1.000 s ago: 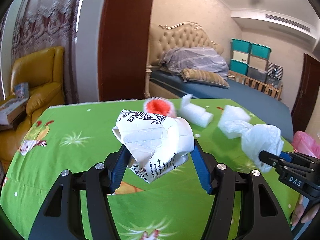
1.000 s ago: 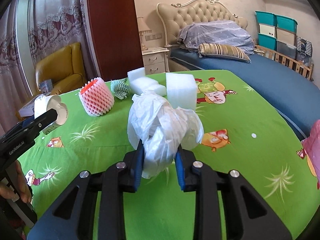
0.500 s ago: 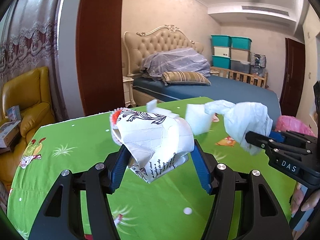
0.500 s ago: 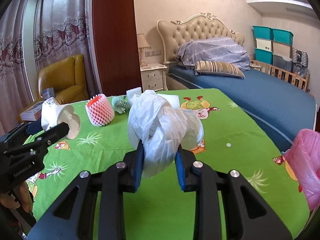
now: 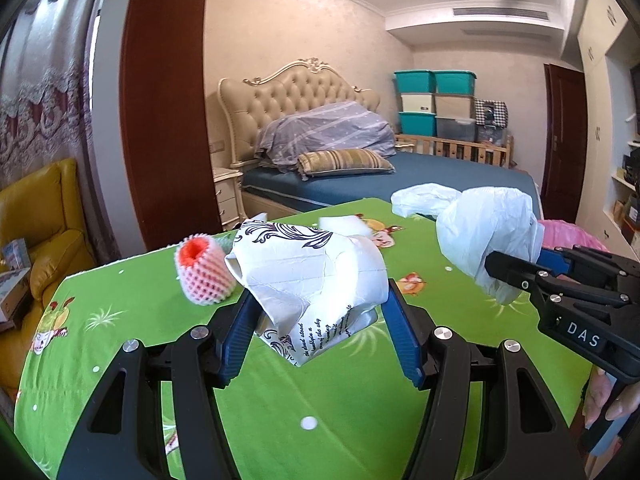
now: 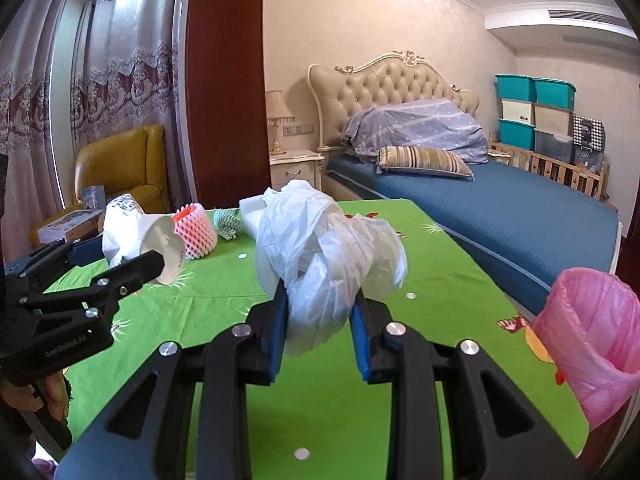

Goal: Collect trash
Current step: 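Lift the packet and plastic bag off the table, then carry the packet and bag over the pink bin and open both tools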

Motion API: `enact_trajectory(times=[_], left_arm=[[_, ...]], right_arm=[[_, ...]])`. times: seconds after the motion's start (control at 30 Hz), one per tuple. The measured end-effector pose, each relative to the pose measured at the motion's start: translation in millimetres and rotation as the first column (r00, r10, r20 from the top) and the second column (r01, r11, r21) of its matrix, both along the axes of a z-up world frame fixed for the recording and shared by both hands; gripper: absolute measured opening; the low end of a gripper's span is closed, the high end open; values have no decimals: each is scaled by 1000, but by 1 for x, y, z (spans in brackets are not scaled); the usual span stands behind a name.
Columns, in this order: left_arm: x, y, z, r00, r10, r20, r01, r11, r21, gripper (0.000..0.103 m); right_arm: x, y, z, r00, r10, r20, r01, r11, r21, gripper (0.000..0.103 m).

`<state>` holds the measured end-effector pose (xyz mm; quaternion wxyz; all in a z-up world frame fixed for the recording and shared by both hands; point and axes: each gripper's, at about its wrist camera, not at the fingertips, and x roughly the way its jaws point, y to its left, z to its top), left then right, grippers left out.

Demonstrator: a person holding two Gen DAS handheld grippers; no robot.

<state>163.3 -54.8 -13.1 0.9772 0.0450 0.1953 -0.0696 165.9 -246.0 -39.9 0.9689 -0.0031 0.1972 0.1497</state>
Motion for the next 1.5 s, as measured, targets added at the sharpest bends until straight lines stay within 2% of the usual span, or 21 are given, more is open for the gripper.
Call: enact_trajectory(times=[0.43, 0.8, 0.93, 1.1, 1.27, 1.4, 1.5], left_arm=[[-4, -48, 2, 996, -86, 14, 86, 996, 33, 58], [2, -103, 4, 973, -233, 2, 233, 972, 24, 58], [13, -131, 4, 955, -296, -30, 296, 955, 4, 58], [19, -169, 4, 930, -367, -32, 368, 929, 26, 58], [30, -211, 6, 888, -458, -36, 460, 888, 30, 58], [43, -245, 8, 846, -531, -53, 532, 847, 1, 58], [57, -273, 9, 824, -563, -65, 564, 826, -10, 58]], right_arm=[[-17, -47, -9, 998, -68, 17, 68, 998, 10, 28], [-32, -124, -11, 977, -212, 30, 211, 977, 41, 28], [-37, -151, -14, 965, -262, 29, 260, 965, 45, 28], [-41, -194, -18, 938, -347, 23, 345, 937, 56, 28], [-44, -238, -19, 902, -430, 29, 427, 902, 67, 28], [-40, -268, -25, 882, -470, 25, 468, 882, 50, 28], [-37, -291, -30, 865, -501, 19, 499, 865, 48, 28]])
